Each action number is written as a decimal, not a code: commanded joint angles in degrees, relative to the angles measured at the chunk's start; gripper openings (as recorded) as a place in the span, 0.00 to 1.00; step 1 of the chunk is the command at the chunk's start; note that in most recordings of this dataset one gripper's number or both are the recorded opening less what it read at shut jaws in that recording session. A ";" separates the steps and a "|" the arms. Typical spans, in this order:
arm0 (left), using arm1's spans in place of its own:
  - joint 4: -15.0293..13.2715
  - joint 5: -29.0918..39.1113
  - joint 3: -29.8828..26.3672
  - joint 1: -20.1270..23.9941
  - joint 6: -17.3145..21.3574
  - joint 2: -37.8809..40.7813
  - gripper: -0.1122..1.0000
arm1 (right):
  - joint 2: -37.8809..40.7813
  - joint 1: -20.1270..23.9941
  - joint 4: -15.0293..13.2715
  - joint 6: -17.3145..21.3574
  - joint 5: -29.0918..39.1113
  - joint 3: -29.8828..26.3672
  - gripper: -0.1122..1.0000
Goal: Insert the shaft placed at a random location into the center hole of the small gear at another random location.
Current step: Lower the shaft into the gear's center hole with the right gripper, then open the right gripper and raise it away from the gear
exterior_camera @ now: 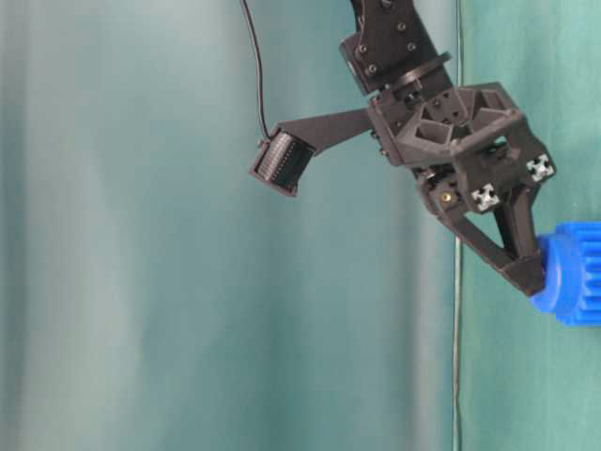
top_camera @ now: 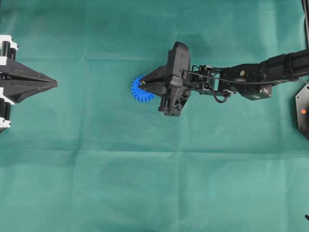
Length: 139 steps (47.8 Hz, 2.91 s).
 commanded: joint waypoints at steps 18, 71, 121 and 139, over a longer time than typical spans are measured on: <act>0.09 -0.35 -1.05 0.18 0.00 0.35 0.10 | -0.79 0.09 0.09 0.70 -0.26 -0.62 0.22; 0.09 -0.35 -1.05 0.18 0.00 0.35 0.10 | -12.66 0.35 -0.88 -0.53 8.70 -0.88 0.82; 0.09 -0.53 -1.05 0.18 0.00 0.26 0.10 | -24.87 -0.26 -0.88 -0.88 12.22 10.90 0.82; 0.09 -0.62 -1.05 0.18 0.00 0.44 0.10 | -25.84 -0.26 -0.88 -0.88 12.13 12.13 0.82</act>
